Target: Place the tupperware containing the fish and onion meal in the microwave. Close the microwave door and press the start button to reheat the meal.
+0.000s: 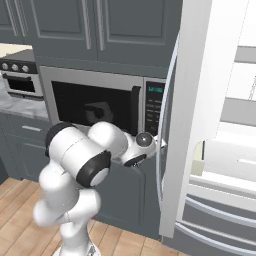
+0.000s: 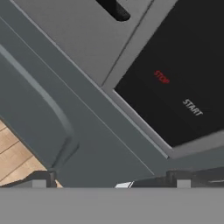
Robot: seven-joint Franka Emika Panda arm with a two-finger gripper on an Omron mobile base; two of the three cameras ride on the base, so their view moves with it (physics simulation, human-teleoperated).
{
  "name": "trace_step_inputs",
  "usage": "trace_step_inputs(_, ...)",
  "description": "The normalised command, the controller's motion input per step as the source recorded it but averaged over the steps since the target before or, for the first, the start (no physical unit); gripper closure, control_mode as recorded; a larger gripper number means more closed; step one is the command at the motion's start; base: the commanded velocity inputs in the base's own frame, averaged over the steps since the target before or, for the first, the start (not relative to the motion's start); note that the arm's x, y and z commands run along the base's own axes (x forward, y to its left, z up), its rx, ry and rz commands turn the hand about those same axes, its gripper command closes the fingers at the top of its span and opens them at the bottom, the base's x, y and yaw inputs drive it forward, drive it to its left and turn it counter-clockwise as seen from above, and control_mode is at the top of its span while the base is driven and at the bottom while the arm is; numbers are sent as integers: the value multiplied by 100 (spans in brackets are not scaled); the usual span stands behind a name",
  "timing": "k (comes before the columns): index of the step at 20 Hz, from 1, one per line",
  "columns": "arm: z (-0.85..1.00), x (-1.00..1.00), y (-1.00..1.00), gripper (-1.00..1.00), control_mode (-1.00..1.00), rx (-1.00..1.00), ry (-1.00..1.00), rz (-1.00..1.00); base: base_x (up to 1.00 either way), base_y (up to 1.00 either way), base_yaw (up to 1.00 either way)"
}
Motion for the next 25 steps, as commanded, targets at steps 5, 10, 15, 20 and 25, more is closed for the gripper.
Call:
trace_step_inputs(5,0,54,-1,-100,-100,1,0,0,0,0,0)
trace_step_inputs(10,-6,54,5,-100,-100,6,0,3,0,0,0)
trace_step_inputs(15,-16,31,26,-100,-100,8,0,12,0,0,0)
trace_step_inputs(20,22,-19,15,-100,-100,4,0,9,0,0,0)
trace_step_inputs(25,74,-75,23,-100,-100,0,3,6,0,0,0)
